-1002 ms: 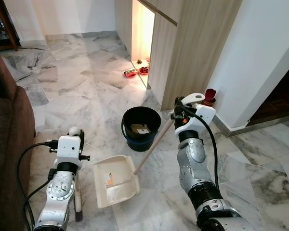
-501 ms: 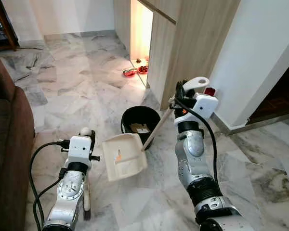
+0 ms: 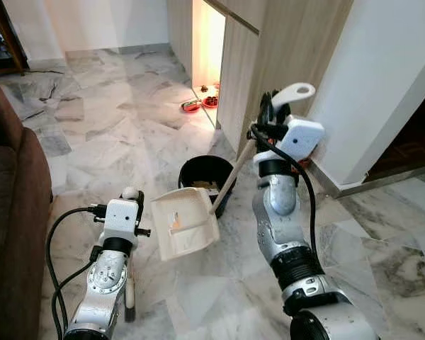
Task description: Sweep floor
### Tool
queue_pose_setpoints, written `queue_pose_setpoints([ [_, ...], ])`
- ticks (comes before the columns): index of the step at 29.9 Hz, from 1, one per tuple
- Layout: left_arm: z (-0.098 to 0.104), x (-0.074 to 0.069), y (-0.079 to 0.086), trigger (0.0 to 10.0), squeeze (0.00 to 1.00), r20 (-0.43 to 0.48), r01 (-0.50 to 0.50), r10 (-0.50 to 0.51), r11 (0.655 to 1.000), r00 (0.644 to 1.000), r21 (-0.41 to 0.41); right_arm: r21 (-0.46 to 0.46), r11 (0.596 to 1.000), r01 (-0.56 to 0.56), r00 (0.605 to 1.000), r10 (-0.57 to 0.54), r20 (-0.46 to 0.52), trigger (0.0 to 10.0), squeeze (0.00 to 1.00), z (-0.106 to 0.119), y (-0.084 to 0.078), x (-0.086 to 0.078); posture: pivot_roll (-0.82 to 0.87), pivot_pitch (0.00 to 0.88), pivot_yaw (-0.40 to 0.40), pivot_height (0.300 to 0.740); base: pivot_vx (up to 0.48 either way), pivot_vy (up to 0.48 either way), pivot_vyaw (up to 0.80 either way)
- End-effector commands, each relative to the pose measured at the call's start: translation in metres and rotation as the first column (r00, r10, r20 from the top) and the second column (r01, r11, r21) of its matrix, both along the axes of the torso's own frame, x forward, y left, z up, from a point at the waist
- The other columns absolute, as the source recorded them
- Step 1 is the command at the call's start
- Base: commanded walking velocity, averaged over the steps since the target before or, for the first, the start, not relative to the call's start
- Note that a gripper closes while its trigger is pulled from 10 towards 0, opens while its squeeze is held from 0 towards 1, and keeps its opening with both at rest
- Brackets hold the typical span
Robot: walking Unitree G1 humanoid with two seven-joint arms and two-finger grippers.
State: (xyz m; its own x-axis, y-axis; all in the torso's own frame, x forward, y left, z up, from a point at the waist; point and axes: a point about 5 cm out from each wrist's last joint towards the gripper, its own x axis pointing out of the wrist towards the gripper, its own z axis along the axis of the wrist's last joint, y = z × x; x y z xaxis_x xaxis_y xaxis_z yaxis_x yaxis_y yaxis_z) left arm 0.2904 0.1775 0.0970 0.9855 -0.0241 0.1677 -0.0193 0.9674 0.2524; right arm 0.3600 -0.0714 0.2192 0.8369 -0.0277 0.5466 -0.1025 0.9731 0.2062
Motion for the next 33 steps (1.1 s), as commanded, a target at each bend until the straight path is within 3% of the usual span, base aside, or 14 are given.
queue_pose_setpoints([
  [1, 0.011, 0.004, -0.006, 10.0, 0.0, 0.044, 0.026, -0.027, 0.999, 0.999, 0.034, 0.05, 0.997, -0.062, 0.995, 0.057, 0.083, 10.0, 0.0, 0.027, 0.024, -0.002, 0.12, 0.0, -0.014, 0.74, 0.0, 0.0, 0.0],
  [5, 0.011, 0.004, -0.007, 10.0, 0.0, 0.043, 0.031, -0.032, 0.999, 0.999, 0.034, 0.0, 0.989, -0.145, 0.987, 0.145, 0.076, 10.0, 0.0, 0.026, 0.031, -0.001, 0.12, 0.0, -0.012, 0.74, 0.0, 0.0, 0.0],
  [7, 0.011, 0.004, -0.009, 10.0, 0.0, 0.043, 0.038, -0.039, 0.999, 0.998, 0.034, -0.123, 0.971, -0.204, 0.971, 0.217, 0.102, 10.0, 0.0, 0.026, 0.038, -0.002, 0.12, 0.0, -0.011, 0.74, 0.0, 0.0, 0.0],
  [13, 0.011, 0.004, -0.009, 10.0, 0.0, 0.045, 0.043, -0.045, 0.998, 0.998, 0.034, -0.121, 0.976, -0.18, 0.975, 0.193, 0.112, 10.0, 0.0, 0.031, 0.03, 0.004, 0.12, 0.0, -0.011, 0.74, 0.0, 0.0, 0.0],
  [24, 0.012, 0.005, -0.008, 10.0, 0.0, 0.046, 0.043, -0.045, 0.998, 0.998, 0.035, 0.025, 0.997, -0.075, 0.995, 0.077, -0.062, 10.0, 0.0, 0.014, 0.015, 0.018, 0.13, 0.0, -0.008, 0.74, 0.0, 0.0, 0.0],
  [28, 0.013, 0.005, -0.009, 10.0, 0.0, 0.048, 0.046, -0.048, 0.998, 0.998, 0.035, 0.092, 0.995, 0.036, 0.976, -0.015, -0.217, 10.0, 0.0, -0.006, 0.003, 0.025, 0.13, 0.0, -0.009, 0.74, 0.0, 0.0, 0.0],
  [33, 0.013, 0.005, -0.009, 10.0, 0.0, 0.05, 0.044, -0.046, 0.998, 0.998, 0.034, 0.138, 0.979, 0.153, 0.953, -0.109, -0.284, 10.0, 0.0, -0.017, -0.016, 0.027, 0.13, 0.0, -0.011, 0.74, 0.0, 0.0, 0.0],
])
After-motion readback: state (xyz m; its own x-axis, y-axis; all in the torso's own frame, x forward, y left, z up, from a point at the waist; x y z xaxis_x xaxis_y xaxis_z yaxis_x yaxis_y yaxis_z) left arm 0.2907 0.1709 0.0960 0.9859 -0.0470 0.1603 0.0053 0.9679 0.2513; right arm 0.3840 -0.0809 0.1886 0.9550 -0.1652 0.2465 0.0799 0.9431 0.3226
